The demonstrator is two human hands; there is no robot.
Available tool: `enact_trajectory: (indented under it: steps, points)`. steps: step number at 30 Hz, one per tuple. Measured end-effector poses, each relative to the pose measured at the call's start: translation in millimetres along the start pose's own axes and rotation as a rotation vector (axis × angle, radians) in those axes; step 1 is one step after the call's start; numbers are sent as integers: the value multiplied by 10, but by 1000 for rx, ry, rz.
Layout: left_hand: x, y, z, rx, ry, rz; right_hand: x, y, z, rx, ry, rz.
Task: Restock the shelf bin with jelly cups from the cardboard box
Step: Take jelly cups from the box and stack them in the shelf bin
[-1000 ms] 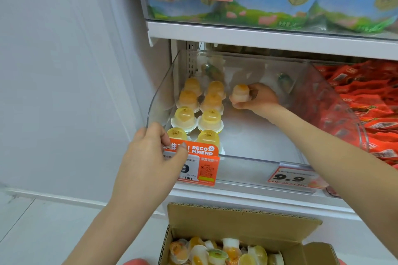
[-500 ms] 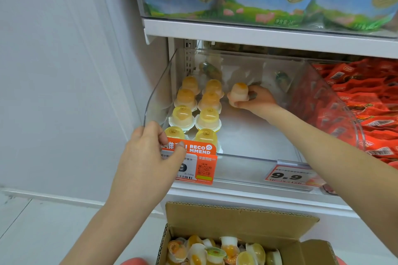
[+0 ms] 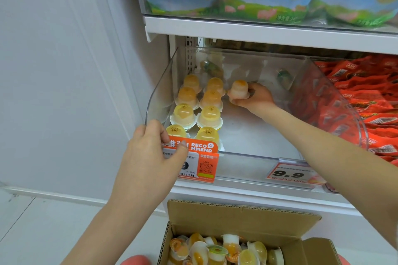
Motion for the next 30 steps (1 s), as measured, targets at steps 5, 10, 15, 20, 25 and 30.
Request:
enact_trajectory:
  steps: [5, 10, 15, 20, 25, 30]
  points:
    - [1, -2, 10, 2, 0, -1, 11, -7, -3, -17, 41, -4]
    - [11, -6, 6, -6, -9, 6, 2, -8, 2, -6, 63, -1]
    - [-10, 3, 10, 6, -13, -2, -60, 25, -8, 90, -6, 68]
    - [-54, 33, 77, 16, 33, 2, -565, 421, 167, 52, 7, -81]
    - [-138, 259, 128, 40, 85, -9, -1113, 1557, 360, -307, -269, -236]
    - [143, 773, 262, 99, 4, 152, -1118, 2607, 27, -403, -202, -131]
Point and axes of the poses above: each hand's wrist, its own y-axis away from the middle knuckle, its own x-axis out of the palm, z = x × y, the point moved 4 cm from there along -y, towards the middle knuckle, and after that the axes turned 5 degrees about -z, right-handed, at the moved point
